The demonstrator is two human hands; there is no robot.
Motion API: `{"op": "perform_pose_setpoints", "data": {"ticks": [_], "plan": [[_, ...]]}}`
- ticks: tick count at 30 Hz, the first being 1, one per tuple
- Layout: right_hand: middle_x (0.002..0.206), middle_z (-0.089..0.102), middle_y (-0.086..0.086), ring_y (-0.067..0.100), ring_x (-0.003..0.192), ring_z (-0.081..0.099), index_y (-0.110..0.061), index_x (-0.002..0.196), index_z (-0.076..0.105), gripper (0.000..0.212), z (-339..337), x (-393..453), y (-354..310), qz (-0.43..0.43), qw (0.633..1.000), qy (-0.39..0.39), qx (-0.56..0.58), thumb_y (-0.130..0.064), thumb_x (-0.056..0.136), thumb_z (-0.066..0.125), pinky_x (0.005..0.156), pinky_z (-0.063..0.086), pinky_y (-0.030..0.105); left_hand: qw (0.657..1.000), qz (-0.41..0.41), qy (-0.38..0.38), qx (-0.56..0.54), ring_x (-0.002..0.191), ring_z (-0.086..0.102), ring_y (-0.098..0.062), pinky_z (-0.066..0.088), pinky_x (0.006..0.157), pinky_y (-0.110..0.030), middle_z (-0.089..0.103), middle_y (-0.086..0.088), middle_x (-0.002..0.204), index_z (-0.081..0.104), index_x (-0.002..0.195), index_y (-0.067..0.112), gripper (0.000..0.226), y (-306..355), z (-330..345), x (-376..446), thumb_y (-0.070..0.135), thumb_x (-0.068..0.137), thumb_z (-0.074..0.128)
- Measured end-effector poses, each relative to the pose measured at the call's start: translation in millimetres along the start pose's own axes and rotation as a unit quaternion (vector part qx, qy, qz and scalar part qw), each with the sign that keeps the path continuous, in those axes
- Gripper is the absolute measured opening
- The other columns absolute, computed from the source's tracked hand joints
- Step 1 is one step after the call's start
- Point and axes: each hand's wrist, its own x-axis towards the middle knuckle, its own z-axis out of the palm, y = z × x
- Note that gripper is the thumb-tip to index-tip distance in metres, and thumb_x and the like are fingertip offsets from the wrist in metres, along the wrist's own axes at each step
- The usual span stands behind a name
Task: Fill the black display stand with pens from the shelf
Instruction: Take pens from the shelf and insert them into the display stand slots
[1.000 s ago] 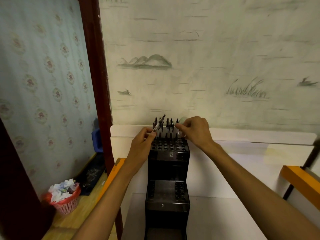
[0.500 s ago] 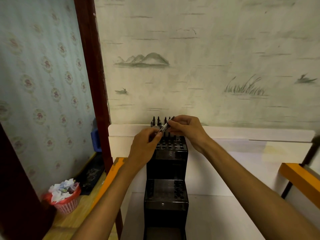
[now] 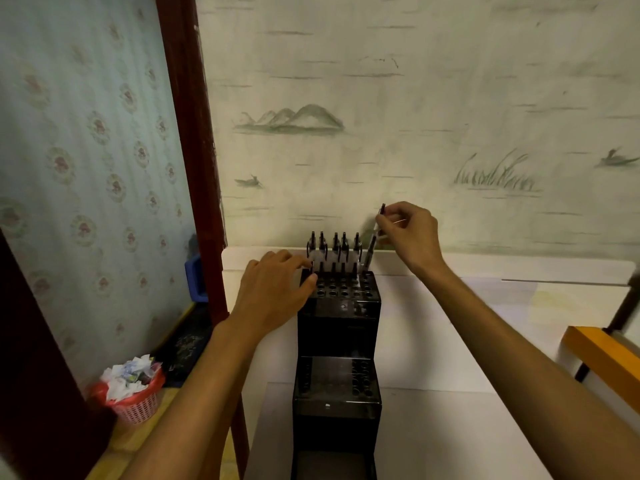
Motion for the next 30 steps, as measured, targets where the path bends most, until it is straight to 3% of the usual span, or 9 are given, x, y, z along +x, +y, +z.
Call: {"op": "perform_pose_setpoints", "data": {"ticks": [12,19,30], "plan": [[0.081,0.073,0.001,0.017,0.071,0.071,-0.011,0.099,0.074,0.018,14.4,-15.7,7.0,-0.058,0.986,-0.074,-0.139,-0.024,0.087,0.075,0.078,0.060,0.043,1.000,-0.005,-0.014,-0.024,0.106,0.057,-0.016,0.044,0.093,-0.040,0.065,0.003,0.116,0.064,0.123,0.027,0.033,-3.0,2.4,-4.5,0.045,0.097,0.053],[0.078,0.072,-0.002,0.014,0.071,0.069,-0.011,0.095,0.074,0.018,11.7,-21.7,5.4,-0.088,0.973,-0.060,-0.203,-0.026,0.087,0.075,0.079,0.059,0.038,0.999,-0.004,-0.017,-0.033,0.101,0.058,-0.014,0.046,0.090,-0.040,0.066,0.005,0.111,0.067,0.116,0.026,0.029,-3.3,5.1,-6.4,0.043,0.096,0.055],[0.080,0.075,0.002,0.015,0.076,0.070,-0.011,0.097,0.074,0.021,6.4,-31.9,8.6,-0.043,0.967,-0.073,-0.242,-0.030,0.089,0.072,0.085,0.056,0.036,0.998,0.002,-0.028,-0.065,0.098,0.058,-0.013,0.049,0.090,-0.043,0.067,0.006,0.106,0.067,0.114,0.027,0.026,-1.9,5.8,-11.9,0.043,0.095,0.057]]}}
